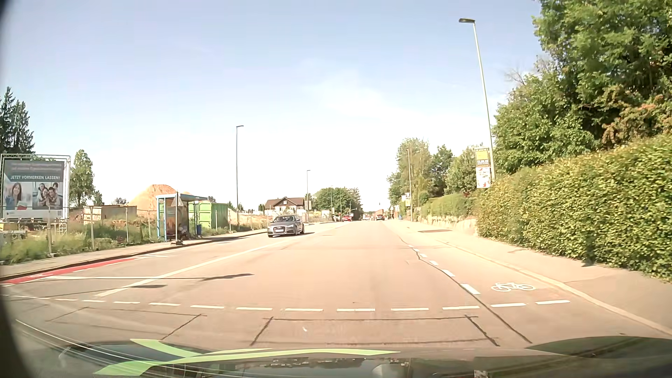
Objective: Follow the waypoints while adhering to traffic rules and regulations
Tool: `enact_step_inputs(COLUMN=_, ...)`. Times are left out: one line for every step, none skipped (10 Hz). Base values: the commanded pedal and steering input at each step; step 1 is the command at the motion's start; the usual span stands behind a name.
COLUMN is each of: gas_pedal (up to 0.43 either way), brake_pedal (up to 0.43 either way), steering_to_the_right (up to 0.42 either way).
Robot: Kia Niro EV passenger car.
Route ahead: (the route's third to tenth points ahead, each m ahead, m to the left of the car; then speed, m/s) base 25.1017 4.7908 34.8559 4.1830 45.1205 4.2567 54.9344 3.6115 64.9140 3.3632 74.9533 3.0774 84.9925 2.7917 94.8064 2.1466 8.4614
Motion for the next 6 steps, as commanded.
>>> enact_step_inputs(gas_pedal=0.067, brake_pedal=0.0, steering_to_the_right=0.008)
enact_step_inputs(gas_pedal=0.079, brake_pedal=0.0, steering_to_the_right=0.007)
enact_step_inputs(gas_pedal=0.079, brake_pedal=0.0, steering_to_the_right=0.005)
enact_step_inputs(gas_pedal=0.098, brake_pedal=0.0, steering_to_the_right=0.005)
enact_step_inputs(gas_pedal=0.098, brake_pedal=0.0, steering_to_the_right=0.005)
enact_step_inputs(gas_pedal=0.098, brake_pedal=0.0, steering_to_the_right=0.004)
